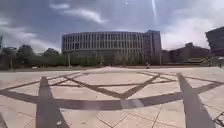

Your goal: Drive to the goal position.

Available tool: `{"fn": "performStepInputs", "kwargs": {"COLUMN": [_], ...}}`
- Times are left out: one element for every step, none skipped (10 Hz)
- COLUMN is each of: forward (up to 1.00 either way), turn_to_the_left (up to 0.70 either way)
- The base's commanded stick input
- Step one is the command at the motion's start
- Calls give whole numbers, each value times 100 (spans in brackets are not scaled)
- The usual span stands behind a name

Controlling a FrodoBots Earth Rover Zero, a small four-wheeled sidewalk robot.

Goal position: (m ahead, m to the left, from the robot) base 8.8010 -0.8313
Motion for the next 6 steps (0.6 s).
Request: {"fn": "performStepInputs", "kwargs": {"forward": [60, 60, 60, 60, 60, 60], "turn_to_the_left": [0, 0, 0, 0, 0, 0]}}
